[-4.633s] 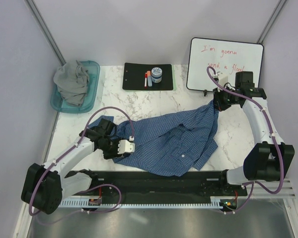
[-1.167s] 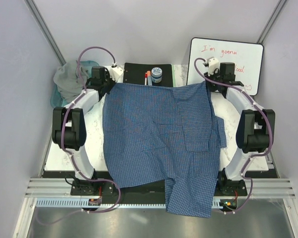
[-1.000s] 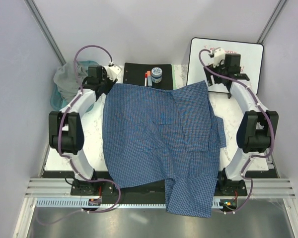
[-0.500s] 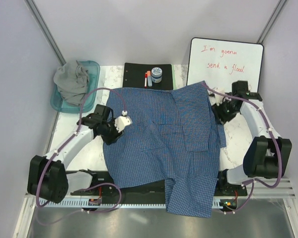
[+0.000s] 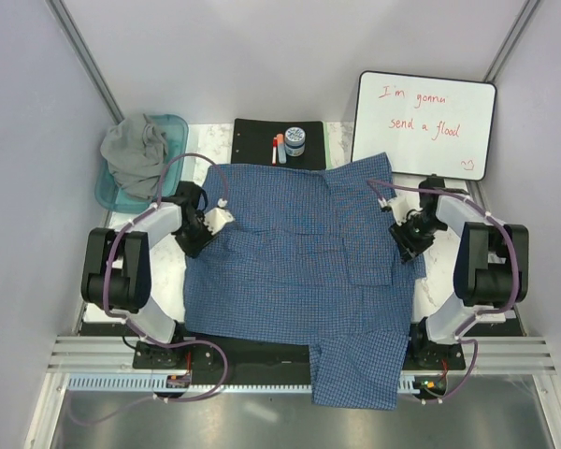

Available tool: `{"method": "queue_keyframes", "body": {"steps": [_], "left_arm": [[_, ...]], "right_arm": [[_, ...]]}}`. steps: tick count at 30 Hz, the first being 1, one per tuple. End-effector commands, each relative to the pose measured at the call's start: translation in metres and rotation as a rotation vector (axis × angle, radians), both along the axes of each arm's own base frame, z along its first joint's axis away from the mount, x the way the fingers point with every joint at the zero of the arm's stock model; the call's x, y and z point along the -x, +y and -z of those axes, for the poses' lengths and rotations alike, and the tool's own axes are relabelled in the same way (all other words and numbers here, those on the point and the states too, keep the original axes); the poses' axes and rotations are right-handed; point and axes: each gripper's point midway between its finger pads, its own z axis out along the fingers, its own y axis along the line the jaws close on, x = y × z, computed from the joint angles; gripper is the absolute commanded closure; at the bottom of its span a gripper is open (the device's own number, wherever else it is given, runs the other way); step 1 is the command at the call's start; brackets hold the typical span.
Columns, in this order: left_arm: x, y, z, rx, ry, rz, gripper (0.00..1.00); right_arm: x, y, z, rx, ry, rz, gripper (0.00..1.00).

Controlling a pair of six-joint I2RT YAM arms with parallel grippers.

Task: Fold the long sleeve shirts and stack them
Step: Flatten the shirt out

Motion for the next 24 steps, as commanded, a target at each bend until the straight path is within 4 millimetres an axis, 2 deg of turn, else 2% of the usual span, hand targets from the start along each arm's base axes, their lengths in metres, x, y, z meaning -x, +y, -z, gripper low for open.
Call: {"method": "queue_keyframes", "body": {"steps": [1,5,6,7,8,10,13,15,20,24], "left_arm": [[-0.044,0.008,-0.014,-0.027,-0.127,0.043,0.63],[-0.036,-0.003,-0.045,0.032,-0.157,0.101,0.56],[-0.035,-0.011,-0.060,0.077,-0.190,0.121,0.50],[-0.031,-0.014,-0.067,0.088,-0.198,0.128,0.48],[-0.028,-0.017,-0.071,0.096,-0.203,0.132,0.46],[-0.021,-0.029,-0.085,0.149,-0.226,0.145,0.41],[-0.015,-0.042,-0.096,0.212,-0.234,0.129,0.34],[-0.014,-0.048,-0.101,0.247,-0.238,0.115,0.32],[-0.012,-0.055,-0.111,0.297,-0.255,0.074,0.30],[-0.011,-0.057,-0.112,0.310,-0.264,0.072,0.29]], "right_arm": [[-0.028,-0.004,-0.012,0.018,-0.074,-0.011,0.59],[-0.021,0.012,-0.050,-0.067,-0.122,-0.021,0.55],[-0.022,0.018,-0.067,-0.103,-0.162,-0.021,0.52],[-0.022,0.023,-0.074,-0.126,-0.180,-0.024,0.49],[-0.022,0.027,-0.081,-0.148,-0.200,-0.018,0.46],[-0.025,0.036,-0.090,-0.194,-0.233,-0.004,0.33],[-0.030,0.043,-0.082,-0.240,-0.146,0.087,0.32],[-0.031,0.045,-0.070,-0.255,-0.072,0.154,0.34],[-0.021,0.054,-0.046,-0.296,0.045,0.239,0.43],[-0.013,0.058,-0.029,-0.313,0.123,0.281,0.47]]}}
